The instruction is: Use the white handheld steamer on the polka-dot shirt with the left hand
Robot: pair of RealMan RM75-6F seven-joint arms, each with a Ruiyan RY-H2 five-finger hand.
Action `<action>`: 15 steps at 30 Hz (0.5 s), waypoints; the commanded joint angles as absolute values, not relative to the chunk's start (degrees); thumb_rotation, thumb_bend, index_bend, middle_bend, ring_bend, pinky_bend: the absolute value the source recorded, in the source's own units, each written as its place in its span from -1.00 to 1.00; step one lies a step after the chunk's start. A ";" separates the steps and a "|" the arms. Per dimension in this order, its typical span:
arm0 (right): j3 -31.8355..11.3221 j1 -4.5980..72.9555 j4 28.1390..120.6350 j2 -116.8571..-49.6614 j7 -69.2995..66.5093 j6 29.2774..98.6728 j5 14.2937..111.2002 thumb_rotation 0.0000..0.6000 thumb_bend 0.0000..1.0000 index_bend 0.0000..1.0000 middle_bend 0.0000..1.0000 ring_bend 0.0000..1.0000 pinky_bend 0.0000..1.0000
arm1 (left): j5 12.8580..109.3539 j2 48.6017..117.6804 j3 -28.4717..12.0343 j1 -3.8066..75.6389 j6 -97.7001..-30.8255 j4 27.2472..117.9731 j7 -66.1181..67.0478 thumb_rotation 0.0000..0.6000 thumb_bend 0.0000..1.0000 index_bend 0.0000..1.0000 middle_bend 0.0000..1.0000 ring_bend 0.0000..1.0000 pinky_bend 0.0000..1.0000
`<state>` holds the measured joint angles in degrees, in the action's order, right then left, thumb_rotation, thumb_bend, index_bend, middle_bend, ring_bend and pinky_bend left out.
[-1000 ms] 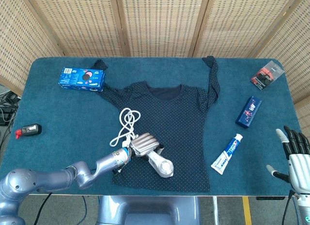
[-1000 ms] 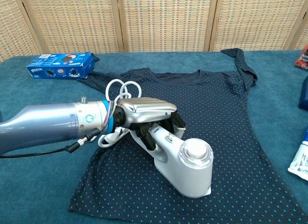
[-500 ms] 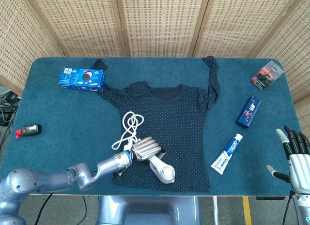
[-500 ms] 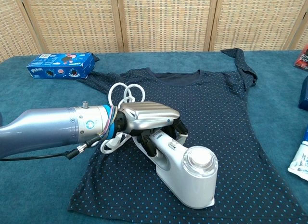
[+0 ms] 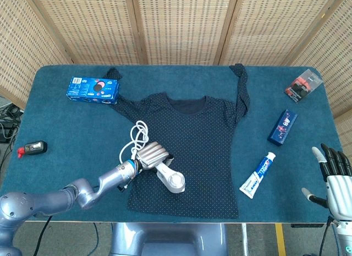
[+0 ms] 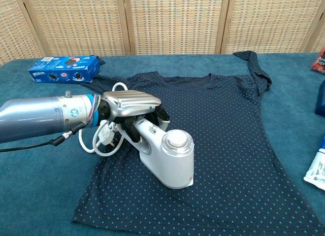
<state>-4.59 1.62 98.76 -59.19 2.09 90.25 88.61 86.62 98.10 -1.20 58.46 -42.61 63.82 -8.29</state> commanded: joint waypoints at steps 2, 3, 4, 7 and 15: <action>-4.57 1.64 98.80 -59.22 2.21 90.19 88.59 1.00 -1.00 -1.00 -1.00 -1.00 -1.00 | 86.72 97.18 -0.78 57.81 -43.11 62.67 -8.53 1.00 0.33 0.87 0.53 0.43 0.60; -4.56 1.64 98.80 -59.22 2.23 90.17 88.57 1.00 -1.00 -1.00 -1.00 -1.00 -1.00 | 86.75 96.98 -0.69 57.64 -43.25 62.52 -8.65 1.00 0.33 0.87 0.53 0.43 0.60; -4.56 1.65 98.80 -59.23 2.25 90.13 88.57 1.00 -1.00 -1.00 -1.00 -1.00 -1.00 | 86.66 96.75 -0.69 57.46 -43.38 62.35 -8.91 1.00 0.33 0.87 0.53 0.43 0.60; -4.49 1.73 98.82 -59.28 2.36 89.96 88.63 1.00 -1.00 -1.00 -1.00 -1.00 -1.00 | 86.63 96.10 -0.59 57.02 -43.76 62.08 -9.47 1.00 0.33 0.87 0.53 0.43 0.60; -4.41 1.68 98.98 -59.31 2.65 90.10 88.83 1.00 -1.00 -1.00 -1.00 -1.00 -1.00 | 88.54 95.34 0.73 56.59 -44.57 64.64 -11.38 1.00 0.33 0.87 0.53 0.43 0.60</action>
